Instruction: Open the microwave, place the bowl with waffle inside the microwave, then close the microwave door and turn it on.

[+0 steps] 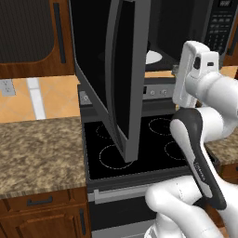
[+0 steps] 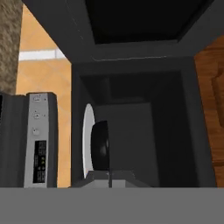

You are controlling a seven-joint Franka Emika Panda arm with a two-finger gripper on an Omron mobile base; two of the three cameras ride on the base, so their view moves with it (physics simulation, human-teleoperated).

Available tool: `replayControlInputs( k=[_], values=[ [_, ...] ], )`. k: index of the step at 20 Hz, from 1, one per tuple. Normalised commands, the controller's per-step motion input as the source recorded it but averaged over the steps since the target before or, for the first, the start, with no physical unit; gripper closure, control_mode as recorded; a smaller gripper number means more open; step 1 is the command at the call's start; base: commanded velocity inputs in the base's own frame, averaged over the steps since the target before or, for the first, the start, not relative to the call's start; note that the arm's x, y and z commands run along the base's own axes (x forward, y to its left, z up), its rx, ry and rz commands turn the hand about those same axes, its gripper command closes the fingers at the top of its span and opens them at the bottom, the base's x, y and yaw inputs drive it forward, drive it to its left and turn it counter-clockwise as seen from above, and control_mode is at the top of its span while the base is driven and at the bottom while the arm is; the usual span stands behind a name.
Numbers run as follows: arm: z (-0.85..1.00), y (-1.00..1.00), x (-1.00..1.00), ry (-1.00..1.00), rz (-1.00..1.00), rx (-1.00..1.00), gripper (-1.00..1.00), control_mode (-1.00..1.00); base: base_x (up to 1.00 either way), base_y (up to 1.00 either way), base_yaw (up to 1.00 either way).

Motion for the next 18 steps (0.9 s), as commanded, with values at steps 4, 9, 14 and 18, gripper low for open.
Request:
replayControlInputs(
  k=[4,9,14,18],
  values=[
    [0.34,0.0,-1.0,0.0,0.01,0.0,1.0,-1.0,0.0,0.0,0.0],
    [0.31,0.01,-1.0,0.01,0.01,0.0,1.0,-1.0,0.0,0.0,0.0],
    [0.27,0.11,-1.0,0.08,0.0,-0.03,1.0,-1.0,0.0,0.0,0.0],
    [0.02,0.41,-1.0,0.18,0.0,-0.14,1.0,-1.0,0.0,0.0,0.0]
  ],
)
